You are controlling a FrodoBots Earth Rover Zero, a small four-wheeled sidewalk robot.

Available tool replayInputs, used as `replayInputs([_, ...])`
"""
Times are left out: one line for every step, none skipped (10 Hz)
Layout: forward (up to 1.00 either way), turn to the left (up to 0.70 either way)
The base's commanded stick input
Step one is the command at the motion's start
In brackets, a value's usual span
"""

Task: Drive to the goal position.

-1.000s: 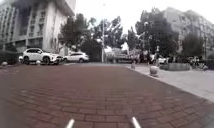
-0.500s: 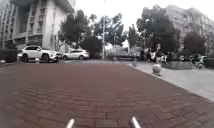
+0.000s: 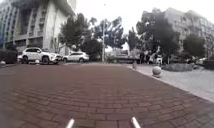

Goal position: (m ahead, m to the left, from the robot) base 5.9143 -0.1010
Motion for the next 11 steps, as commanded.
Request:
replayInputs([0.58,0.00])
replayInputs([0.58,-0.01])
replayInputs([0.58,-0.05])
replayInputs([0.58,-0.08])
replayInputs([0.58,-0.11])
replayInputs([0.58,-0.15])
replayInputs([0.58,-0.15])
replayInputs([0.58,-0.15])
replayInputs([0.58,-0.14])
replayInputs([0.58,-0.14])
replayInputs([0.58,-0.14])
